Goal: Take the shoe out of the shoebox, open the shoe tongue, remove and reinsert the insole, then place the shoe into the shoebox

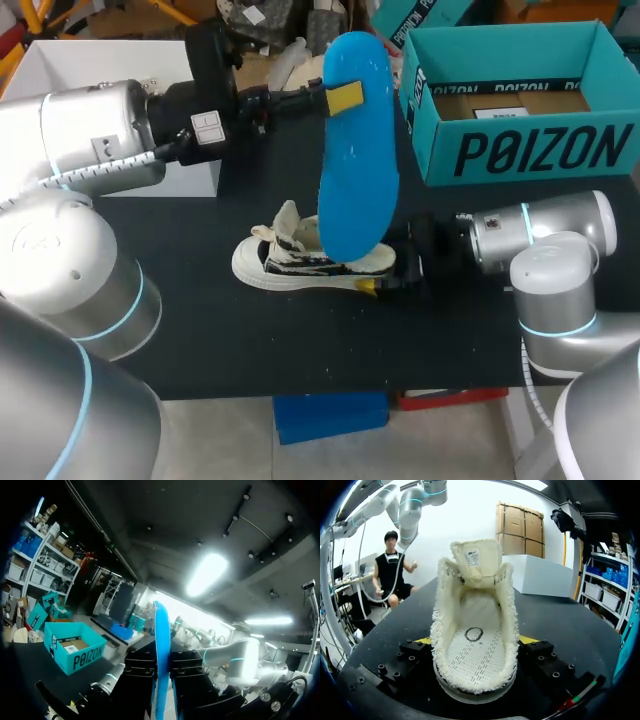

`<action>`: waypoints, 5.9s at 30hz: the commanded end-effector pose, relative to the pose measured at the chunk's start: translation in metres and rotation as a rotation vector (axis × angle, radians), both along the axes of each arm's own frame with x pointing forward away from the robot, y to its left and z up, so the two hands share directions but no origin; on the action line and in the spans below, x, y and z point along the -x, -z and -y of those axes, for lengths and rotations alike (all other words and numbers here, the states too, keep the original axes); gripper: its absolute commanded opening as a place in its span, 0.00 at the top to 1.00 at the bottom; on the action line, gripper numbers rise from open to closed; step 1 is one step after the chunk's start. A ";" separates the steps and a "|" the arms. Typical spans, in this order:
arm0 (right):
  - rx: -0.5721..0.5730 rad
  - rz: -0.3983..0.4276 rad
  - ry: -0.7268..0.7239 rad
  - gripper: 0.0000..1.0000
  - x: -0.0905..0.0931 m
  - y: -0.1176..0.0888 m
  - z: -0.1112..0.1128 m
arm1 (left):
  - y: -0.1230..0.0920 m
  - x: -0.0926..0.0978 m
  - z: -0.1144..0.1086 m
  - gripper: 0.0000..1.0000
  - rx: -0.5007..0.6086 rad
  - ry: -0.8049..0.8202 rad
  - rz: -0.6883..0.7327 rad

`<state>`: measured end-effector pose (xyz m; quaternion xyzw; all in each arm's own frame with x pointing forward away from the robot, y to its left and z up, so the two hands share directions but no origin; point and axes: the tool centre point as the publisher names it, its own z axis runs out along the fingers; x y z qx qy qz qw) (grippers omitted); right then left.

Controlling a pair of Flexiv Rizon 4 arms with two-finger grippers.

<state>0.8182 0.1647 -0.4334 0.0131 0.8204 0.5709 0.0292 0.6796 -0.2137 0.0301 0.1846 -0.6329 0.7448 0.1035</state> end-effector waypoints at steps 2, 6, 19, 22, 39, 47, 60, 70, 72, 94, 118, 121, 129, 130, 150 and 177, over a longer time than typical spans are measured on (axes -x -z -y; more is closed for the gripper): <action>0.001 0.000 0.003 1.00 0.000 0.001 -0.001 | -0.022 0.006 -0.008 1.00 0.023 0.023 0.020; 0.001 0.000 0.003 1.00 0.000 0.001 -0.001 | -0.027 0.009 -0.008 1.00 0.020 0.040 0.009; 0.087 -0.017 0.007 0.00 -0.001 -0.003 0.012 | -0.027 0.009 -0.008 1.00 0.020 0.040 0.009; 0.130 -0.020 0.003 0.00 0.000 -0.008 0.021 | -0.027 0.009 -0.008 1.00 0.020 0.040 0.009; 0.755 -0.139 0.019 0.00 0.003 -0.039 0.049 | -0.027 0.009 -0.008 1.00 0.020 0.040 0.009; 1.065 -0.170 0.000 0.00 0.001 -0.046 0.041 | -0.027 0.009 -0.008 1.00 0.020 0.040 0.009; 1.366 -0.092 -0.035 0.00 -0.002 -0.037 0.016 | -0.027 0.009 -0.008 1.00 0.020 0.040 0.009; 1.361 -0.082 -0.036 0.00 -0.001 -0.027 0.012 | -0.027 0.009 -0.008 1.00 0.020 0.040 0.009; 1.363 -0.082 -0.035 0.00 -0.001 -0.025 0.012 | -0.027 0.009 -0.008 1.00 0.020 0.040 0.009; 1.255 -0.053 0.009 0.00 0.000 -0.027 0.015 | -0.027 0.009 -0.008 1.00 0.020 0.040 0.009; 0.399 0.077 -0.005 0.00 -0.005 -0.034 0.030 | -0.027 0.009 -0.008 1.00 0.020 0.040 0.009; 0.323 0.078 -0.015 0.00 -0.006 -0.034 0.030 | -0.027 0.009 -0.008 1.00 0.020 0.040 0.009; 0.198 0.081 -0.019 0.00 -0.005 -0.029 0.030 | -0.027 0.009 -0.008 1.00 0.020 0.040 0.009; 0.189 0.077 -0.023 0.00 -0.005 -0.028 0.030 | -0.027 0.009 -0.008 1.00 0.020 0.040 0.009; 0.176 0.048 -0.023 0.00 -0.002 -0.023 0.038 | -0.027 0.009 -0.008 1.00 0.020 0.040 0.009; 1.005 0.048 0.006 0.00 -0.019 -0.073 0.024 | -0.027 0.009 -0.008 1.00 0.020 0.040 0.009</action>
